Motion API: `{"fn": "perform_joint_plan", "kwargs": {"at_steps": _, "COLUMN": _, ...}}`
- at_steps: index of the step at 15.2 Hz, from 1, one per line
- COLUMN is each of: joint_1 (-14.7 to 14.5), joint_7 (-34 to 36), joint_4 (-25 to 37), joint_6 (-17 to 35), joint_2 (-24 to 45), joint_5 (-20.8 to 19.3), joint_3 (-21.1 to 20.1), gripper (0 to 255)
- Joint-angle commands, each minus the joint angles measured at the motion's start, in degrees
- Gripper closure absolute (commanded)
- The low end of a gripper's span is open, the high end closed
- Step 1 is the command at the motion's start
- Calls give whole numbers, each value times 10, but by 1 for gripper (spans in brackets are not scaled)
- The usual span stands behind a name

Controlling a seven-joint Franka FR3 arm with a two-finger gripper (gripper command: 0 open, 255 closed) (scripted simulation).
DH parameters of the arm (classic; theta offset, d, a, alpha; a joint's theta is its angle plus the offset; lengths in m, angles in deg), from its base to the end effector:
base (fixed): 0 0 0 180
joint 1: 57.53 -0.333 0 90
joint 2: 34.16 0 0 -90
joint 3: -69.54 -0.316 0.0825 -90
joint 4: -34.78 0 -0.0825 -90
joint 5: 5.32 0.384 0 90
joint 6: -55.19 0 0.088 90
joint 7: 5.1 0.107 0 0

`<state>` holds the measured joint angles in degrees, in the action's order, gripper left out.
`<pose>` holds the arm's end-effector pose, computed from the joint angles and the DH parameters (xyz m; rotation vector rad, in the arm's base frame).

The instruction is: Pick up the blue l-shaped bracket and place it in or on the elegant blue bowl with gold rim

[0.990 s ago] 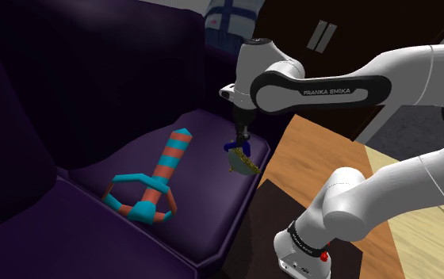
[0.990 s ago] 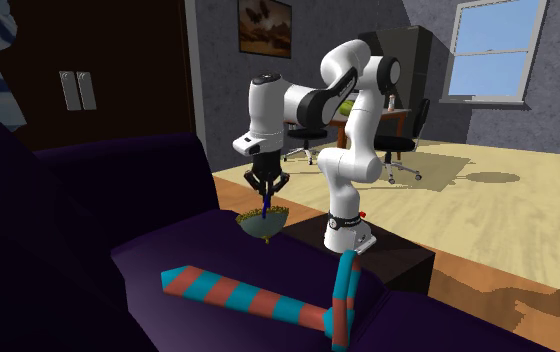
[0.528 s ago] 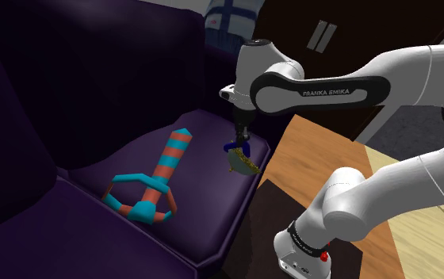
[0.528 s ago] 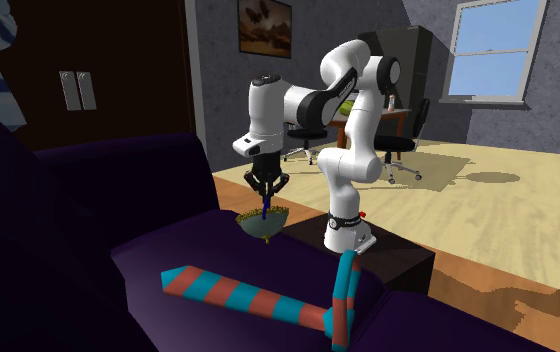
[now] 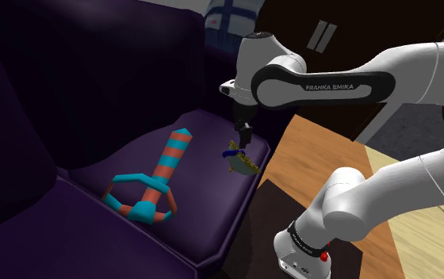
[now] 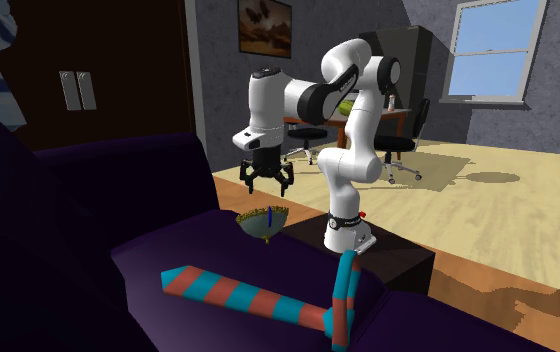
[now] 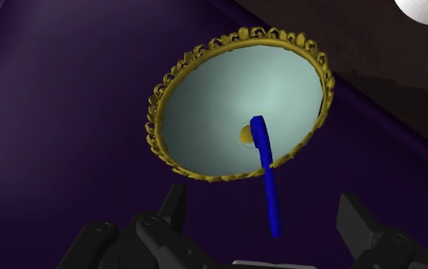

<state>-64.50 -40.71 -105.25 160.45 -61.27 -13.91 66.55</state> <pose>0.3846 0.0562 0.4614 2.7409 1.2196 -0.2535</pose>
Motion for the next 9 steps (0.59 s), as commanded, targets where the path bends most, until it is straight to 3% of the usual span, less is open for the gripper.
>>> {"fn": "perform_joint_plan", "kwargs": {"at_steps": 1, "joint_1": -1, "joint_7": -2, "joint_4": 32, "joint_6": -34, "joint_2": -1, "joint_5": 3, "joint_3": -2, "gripper": 0}}
{"fn": "perform_joint_plan", "kwargs": {"at_steps": 9, "joint_1": -2, "joint_7": -2, "joint_4": 47, "joint_6": -49, "joint_2": -1, "joint_5": 4, "joint_3": -4, "gripper": 0}}
